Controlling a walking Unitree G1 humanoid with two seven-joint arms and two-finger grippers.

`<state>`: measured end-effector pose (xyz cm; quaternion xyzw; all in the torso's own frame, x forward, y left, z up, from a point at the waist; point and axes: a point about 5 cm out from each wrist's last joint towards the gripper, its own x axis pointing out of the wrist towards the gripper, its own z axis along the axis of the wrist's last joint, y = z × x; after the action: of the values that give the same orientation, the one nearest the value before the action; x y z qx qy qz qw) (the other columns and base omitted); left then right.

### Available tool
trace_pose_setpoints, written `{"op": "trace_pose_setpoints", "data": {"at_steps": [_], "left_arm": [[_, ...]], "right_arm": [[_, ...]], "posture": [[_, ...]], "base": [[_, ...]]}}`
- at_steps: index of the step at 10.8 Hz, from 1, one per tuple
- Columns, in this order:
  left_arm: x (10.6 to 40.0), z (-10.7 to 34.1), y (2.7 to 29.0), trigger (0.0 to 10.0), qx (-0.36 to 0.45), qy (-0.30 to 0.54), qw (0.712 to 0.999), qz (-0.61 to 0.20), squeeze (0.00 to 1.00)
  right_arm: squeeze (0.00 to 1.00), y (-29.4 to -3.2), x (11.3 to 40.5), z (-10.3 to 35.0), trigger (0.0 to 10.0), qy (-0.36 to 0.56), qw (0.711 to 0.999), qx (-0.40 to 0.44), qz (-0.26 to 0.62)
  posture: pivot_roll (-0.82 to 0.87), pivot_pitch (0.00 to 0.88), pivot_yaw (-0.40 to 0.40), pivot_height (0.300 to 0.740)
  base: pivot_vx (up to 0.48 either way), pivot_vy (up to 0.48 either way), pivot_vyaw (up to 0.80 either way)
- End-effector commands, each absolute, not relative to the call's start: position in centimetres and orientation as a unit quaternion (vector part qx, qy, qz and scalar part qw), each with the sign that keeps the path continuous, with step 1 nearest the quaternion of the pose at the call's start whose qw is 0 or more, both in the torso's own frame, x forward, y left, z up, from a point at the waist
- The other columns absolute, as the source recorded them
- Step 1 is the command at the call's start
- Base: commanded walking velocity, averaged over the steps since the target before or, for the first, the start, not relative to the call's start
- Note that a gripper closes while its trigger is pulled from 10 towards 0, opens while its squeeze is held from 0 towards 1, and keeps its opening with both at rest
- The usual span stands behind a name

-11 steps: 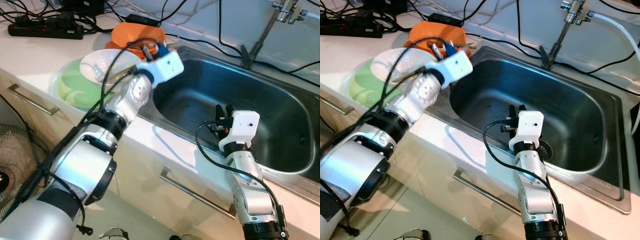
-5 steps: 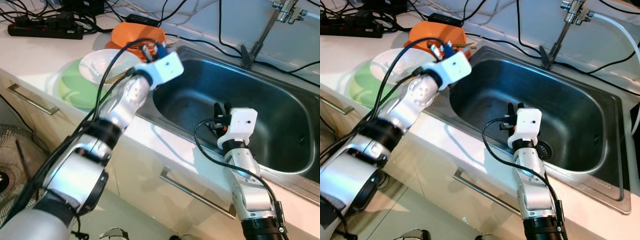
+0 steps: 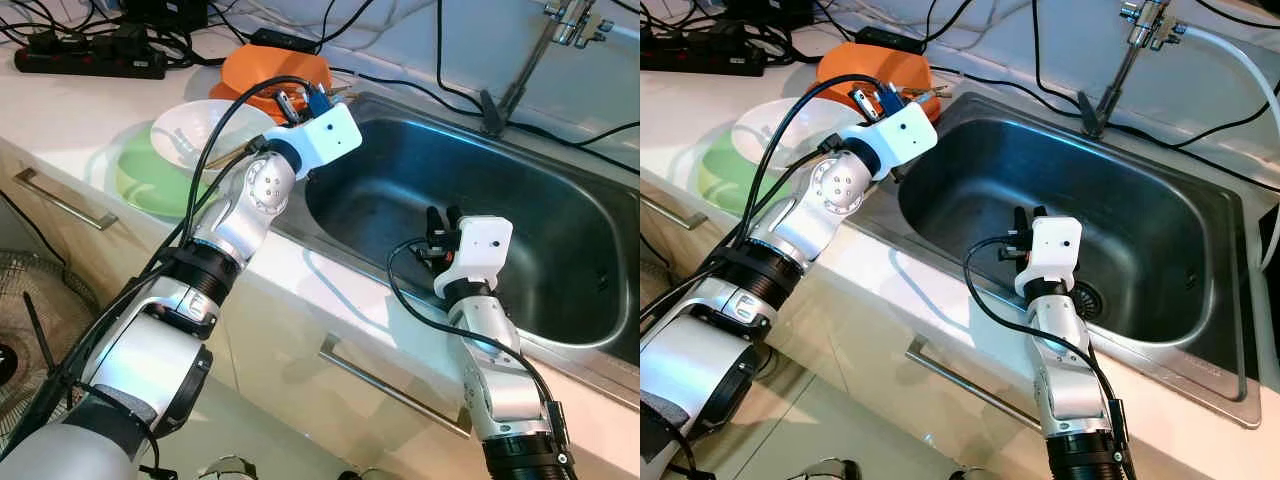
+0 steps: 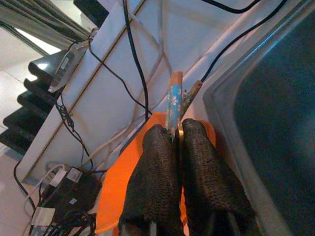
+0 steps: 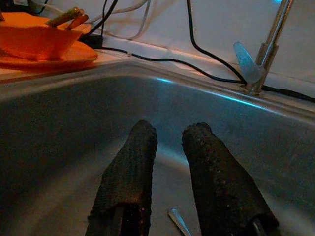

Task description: Kitchen organization

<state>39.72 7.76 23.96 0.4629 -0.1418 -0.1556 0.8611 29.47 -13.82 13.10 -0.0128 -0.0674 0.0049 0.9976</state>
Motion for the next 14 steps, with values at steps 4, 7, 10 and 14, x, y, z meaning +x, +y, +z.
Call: {"op": "trace_pose_setpoints", "data": {"at_steps": [4, 7, 10, 14], "left_arm": [[39.55, 23.85, 7.63, 10.0, 0.459, -0.137, 0.864, -0.156, 0.0], [39.57, 23.93, 7.69, 10.0, 0.462, -0.138, 0.863, -0.15, 0.0], [39.58, 24.01, 7.67, 10.0, 0.459, -0.14, 0.865, -0.146, 0.0], [39.63, 24.04, 7.73, 10.0, 0.46, -0.139, 0.865, -0.144, 0.0]], "right_arm": [[0.0, -14.23, 29.69, 13.14, 10.0, -0.068, 0.998, -0.019, 0.002], [0.0, -14.26, 29.73, 13.11, 10.0, -0.067, 0.998, -0.019, 0.002], [0.0, -14.28, 29.75, 13.13, 10.0, -0.067, 0.998, -0.02, 0.002], [0.0, -14.25, 29.76, 13.08, 10.0, -0.066, 0.998, -0.02, 0.003]], "posture": [[-0.08, 0.058, -0.125, 0.74], [-0.09, 0.058, -0.128, 0.74], [-0.09, 0.061, -0.13, 0.74], [-0.08, 0.061, -0.131, 0.74]], "base": [[0.0, 0.0, 0.0], [0.0, 0.0, 0.0], [0.0, 0.0, 0.0], [0.0, 0.0, 0.0]]}}
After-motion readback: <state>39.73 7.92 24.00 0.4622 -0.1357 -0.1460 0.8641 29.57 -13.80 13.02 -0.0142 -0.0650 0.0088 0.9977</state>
